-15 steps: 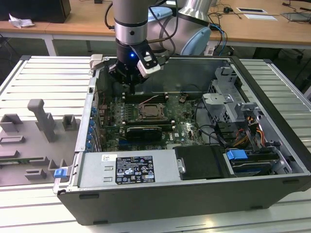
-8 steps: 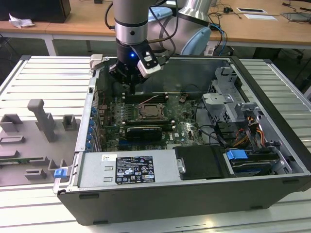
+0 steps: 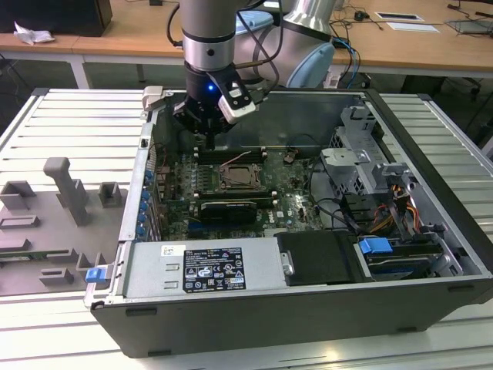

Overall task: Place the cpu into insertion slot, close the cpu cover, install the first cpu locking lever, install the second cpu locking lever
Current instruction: 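Install the first cpu locking lever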

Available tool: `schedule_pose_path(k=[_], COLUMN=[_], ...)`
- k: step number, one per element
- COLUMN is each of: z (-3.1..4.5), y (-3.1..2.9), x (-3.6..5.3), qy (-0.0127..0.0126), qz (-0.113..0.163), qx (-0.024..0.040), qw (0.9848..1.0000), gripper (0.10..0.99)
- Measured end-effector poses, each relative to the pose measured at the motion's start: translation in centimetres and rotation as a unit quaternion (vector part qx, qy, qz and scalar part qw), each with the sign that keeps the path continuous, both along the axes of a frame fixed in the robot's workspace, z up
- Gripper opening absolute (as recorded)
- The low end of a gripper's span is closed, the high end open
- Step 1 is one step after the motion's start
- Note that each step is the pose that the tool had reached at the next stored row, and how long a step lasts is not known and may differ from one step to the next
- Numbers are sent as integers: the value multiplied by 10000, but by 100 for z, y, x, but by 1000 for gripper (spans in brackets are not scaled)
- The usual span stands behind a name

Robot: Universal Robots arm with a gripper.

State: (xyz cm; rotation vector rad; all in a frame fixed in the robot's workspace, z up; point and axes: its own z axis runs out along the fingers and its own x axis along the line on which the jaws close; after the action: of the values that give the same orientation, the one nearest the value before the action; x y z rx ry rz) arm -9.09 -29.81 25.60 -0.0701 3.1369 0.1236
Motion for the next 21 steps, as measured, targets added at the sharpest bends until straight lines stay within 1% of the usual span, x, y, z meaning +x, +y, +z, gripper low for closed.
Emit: schedule_pose_path(k=[16, 21], z=[-1, -10], y=[0, 0], x=[19, 56], qy=[0, 0], qz=[1, 0], qx=[0, 0], qw=[10000, 10000], gripper=[106, 106])
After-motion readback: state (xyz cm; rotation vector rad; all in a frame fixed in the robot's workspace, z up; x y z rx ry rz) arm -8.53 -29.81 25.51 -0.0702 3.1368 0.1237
